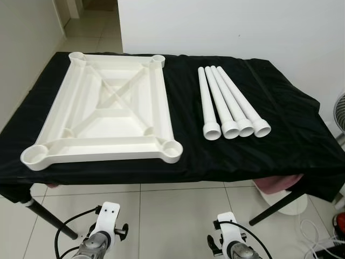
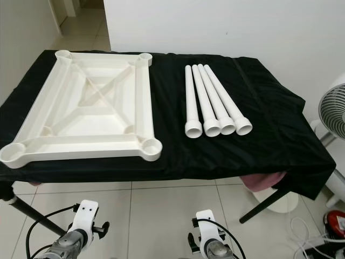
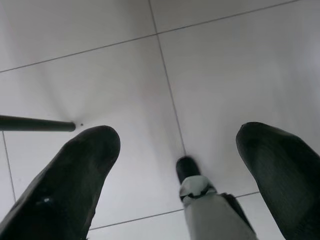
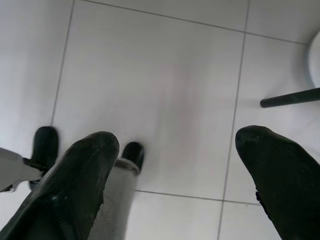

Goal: Building children table

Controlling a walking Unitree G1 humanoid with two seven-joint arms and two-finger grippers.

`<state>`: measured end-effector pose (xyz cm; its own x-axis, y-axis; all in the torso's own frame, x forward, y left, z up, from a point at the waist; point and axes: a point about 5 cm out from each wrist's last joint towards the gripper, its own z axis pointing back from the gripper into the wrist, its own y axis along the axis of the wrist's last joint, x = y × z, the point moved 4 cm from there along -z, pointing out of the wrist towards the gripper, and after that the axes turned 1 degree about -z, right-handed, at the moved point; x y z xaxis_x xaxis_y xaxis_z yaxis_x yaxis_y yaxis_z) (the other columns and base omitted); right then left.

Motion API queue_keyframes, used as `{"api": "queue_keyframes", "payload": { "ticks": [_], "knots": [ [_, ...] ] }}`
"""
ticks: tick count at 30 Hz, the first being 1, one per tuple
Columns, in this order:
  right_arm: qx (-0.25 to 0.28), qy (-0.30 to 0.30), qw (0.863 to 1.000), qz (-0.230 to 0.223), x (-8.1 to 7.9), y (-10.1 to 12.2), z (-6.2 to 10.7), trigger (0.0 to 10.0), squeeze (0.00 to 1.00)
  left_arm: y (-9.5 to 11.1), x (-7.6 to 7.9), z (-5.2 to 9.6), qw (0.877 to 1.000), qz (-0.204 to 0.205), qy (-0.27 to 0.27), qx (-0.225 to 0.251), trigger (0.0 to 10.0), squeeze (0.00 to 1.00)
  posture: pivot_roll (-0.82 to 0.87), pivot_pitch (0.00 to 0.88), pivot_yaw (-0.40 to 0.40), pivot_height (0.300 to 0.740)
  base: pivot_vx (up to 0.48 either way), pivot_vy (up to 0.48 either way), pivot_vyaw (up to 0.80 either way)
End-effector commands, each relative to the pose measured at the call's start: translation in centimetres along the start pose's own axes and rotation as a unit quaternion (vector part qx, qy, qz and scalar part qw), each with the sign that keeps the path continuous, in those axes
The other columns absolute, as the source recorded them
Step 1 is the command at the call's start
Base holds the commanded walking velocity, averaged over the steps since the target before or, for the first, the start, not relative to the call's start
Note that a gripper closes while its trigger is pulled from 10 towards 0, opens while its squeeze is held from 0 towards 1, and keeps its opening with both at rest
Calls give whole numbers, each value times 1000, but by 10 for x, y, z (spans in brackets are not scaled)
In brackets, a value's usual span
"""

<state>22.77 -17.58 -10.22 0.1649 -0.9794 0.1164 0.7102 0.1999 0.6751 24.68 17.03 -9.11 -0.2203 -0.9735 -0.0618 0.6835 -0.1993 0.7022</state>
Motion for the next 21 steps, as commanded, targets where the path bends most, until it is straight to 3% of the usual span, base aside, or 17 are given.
{"api": "queue_keyframes", "payload": {
  "ticks": [1,10,17,18,19,21],
  "knots": [
    [-10,0,1000,1,1,-6,1,10000,0,-3,5,0,1000,-6,-6,-6,10000,0,-32,0,-20,740,0,0,0],
    [-10,3,1000,9,1,-5,1,10000,0,3,6,-1,1000,13,-10,7,10000,0,-27,0,-24,740,0,0,0],
    [-8,4,1000,13,1,-2,0,10000,0,7,13,-2,999,-15,-32,10,10000,0,-25,0,-25,740,0,0,0],
    [-5,4,1000,11,1,1,-1,10000,286,10,15,-3,999,-19,-42,14,10000,494,-24,0,-24,740,0,0,0],
    [3,6,1000,6,1,5,-2,10000,1000,16,16,-3,998,-11,-57,27,10000,1000,-26,0,-23,740,0,0,0],
    [12,6,1000,3,1,11,-2,10000,1000,20,16,-3,997,-5,-66,38,10000,1000,-26,0,-23,740,0,0,0]
  ]
}}
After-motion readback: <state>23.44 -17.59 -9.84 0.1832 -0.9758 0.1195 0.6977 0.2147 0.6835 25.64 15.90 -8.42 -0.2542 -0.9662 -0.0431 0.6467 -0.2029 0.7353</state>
